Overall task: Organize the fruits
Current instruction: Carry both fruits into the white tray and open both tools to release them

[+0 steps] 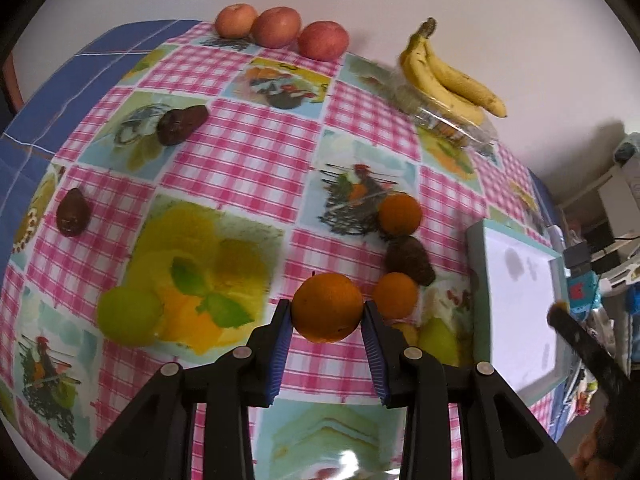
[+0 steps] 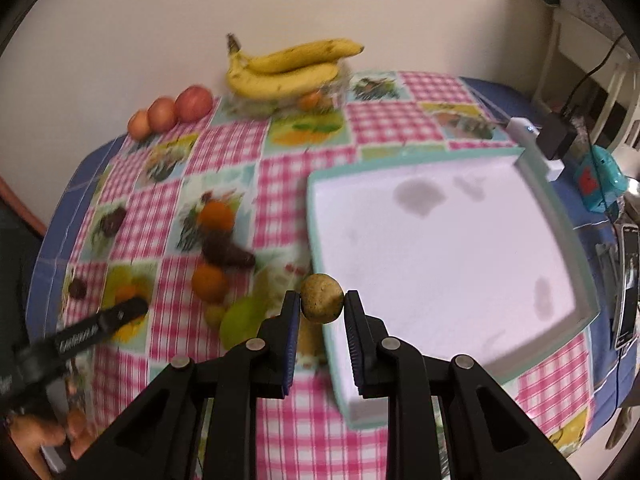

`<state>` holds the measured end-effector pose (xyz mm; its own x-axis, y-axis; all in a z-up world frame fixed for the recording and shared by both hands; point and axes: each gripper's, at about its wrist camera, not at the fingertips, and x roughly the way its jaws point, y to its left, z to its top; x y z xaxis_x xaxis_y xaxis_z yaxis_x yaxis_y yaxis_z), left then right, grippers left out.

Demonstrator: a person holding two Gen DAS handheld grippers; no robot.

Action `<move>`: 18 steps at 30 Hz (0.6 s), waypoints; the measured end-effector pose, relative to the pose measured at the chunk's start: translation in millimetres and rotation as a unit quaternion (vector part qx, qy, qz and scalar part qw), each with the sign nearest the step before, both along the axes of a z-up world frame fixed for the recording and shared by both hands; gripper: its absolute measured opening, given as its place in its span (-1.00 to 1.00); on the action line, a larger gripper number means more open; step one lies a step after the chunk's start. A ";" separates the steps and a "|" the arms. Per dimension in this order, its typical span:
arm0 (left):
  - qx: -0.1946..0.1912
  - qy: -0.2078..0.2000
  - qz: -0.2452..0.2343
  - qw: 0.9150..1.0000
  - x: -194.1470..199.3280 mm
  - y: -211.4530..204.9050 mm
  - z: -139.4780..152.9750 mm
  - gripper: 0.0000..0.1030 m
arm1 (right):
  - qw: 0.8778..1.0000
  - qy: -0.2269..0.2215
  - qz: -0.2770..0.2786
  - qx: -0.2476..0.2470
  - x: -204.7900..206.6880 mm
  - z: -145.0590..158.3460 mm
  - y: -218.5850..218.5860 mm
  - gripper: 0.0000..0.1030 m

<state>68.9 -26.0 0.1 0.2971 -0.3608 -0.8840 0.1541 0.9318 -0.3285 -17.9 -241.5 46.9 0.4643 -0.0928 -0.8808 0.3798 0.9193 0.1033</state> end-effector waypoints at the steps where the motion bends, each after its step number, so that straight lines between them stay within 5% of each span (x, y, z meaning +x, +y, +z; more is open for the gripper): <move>1: 0.001 0.001 -0.003 1.000 -0.1 -2.8 -0.3 -0.28 | 1.000 -0.002 -0.005 -0.003 0.7 2.6 -5.4 -0.55; 18: 0.048 -0.045 -0.101 0.993 9.5 -113.4 29.5 -0.28 | 0.988 0.013 -0.150 -0.021 -1.2 -16.2 -135.9 -0.55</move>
<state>78.4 -139.4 29.6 0.3061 -0.3369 -0.8904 0.3651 0.9053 -0.2170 -19.1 -377.4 30.7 0.3874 -0.2609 -0.8843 0.6387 0.7676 0.0533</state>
